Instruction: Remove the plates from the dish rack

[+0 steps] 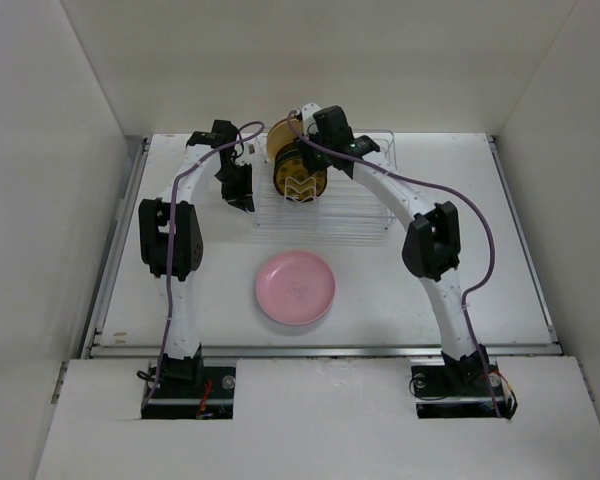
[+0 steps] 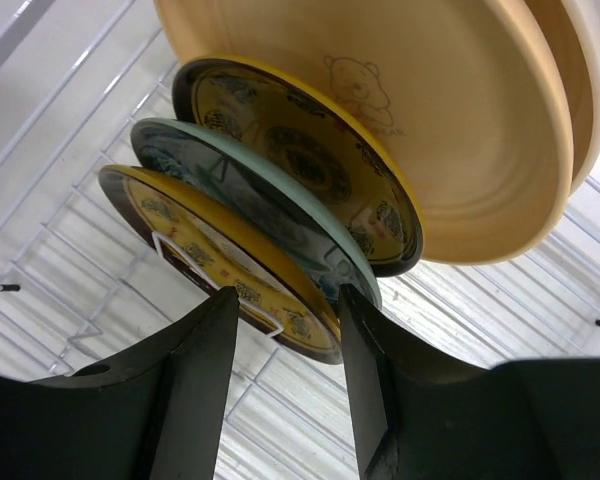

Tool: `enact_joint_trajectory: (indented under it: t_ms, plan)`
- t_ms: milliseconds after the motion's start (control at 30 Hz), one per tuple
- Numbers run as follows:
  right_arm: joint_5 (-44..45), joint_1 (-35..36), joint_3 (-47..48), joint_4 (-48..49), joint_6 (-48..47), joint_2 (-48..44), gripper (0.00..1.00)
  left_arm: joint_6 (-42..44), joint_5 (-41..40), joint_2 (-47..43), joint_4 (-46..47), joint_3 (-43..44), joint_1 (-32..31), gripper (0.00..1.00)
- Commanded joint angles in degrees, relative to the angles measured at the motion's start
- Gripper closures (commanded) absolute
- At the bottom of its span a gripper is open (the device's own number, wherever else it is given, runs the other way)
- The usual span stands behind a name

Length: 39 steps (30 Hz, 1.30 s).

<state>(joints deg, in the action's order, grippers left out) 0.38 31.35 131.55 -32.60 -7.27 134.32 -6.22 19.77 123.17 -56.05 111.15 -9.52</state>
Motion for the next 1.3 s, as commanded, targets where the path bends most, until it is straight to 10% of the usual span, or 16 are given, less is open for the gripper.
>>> enact_joint_trajectory:
  t_ms: [0,267,767,1267]
  plan:
    - [-0.9,-0.2,2.2,3.2,0.1,0.8,0.49,-2.2,3.5,1.3,-0.6,0.8,-0.1,1.0]
    - [-2.9,-0.8,2.2,3.2,0.1,2.6,0.52,-2.2,3.5,1.8,-0.6,0.8,-0.1,1.0]
    - [-0.6,-0.8,1.1,2.6,0.1,-3.0,0.99,-4.0,7.5,1.2,1.3,-3.2,-0.1,1.0]
    - [6.6,-0.2,-10.2,-0.4,0.1,-21.8,1.0,-4.5,6.2,1.2,1.3,-2.1,-0.1,1.0]
